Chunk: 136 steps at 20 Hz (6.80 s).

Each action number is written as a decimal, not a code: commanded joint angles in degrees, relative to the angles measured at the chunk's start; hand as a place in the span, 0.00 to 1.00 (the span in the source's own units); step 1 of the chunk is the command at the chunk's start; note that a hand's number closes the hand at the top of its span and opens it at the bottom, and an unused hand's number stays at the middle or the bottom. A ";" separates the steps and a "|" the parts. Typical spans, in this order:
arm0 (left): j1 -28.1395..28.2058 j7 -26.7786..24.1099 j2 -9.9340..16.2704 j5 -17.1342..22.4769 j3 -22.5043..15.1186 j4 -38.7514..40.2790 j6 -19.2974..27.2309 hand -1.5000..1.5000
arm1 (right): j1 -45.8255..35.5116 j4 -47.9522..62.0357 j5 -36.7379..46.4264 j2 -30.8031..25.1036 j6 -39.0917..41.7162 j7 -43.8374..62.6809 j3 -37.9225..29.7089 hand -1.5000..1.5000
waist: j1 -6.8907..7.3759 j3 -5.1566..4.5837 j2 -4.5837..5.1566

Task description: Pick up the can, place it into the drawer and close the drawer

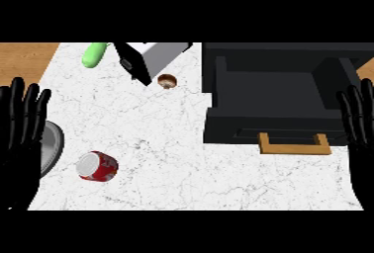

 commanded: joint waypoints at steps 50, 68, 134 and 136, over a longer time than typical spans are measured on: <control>16.90 32.21 -1.32 27.55 14.06 -9.03 -10.18 0.00 | 26.33 -4.29 -24.58 -0.27 19.71 3.24 -28.01 0.00 | -1.43 -0.01 -1.22; 11.72 9.08 -5.22 10.71 10.24 19.06 -11.14 0.00 | 25.76 -2.90 -24.57 3.50 26.69 2.49 -33.29 0.00 | -1.40 -0.02 -1.18; -10.90 -10.74 -5.21 21.19 2.91 51.05 -2.45 1.00 | 23.69 -10.54 -33.82 5.58 29.45 15.80 -40.87 0.00 | -1.29 0.00 -1.26; -16.17 -9.54 -5.23 19.76 5.85 52.90 -2.38 1.00 | 28.86 -10.76 -32.60 5.59 27.62 10.83 -37.13 0.00 | -1.75 0.01 -1.25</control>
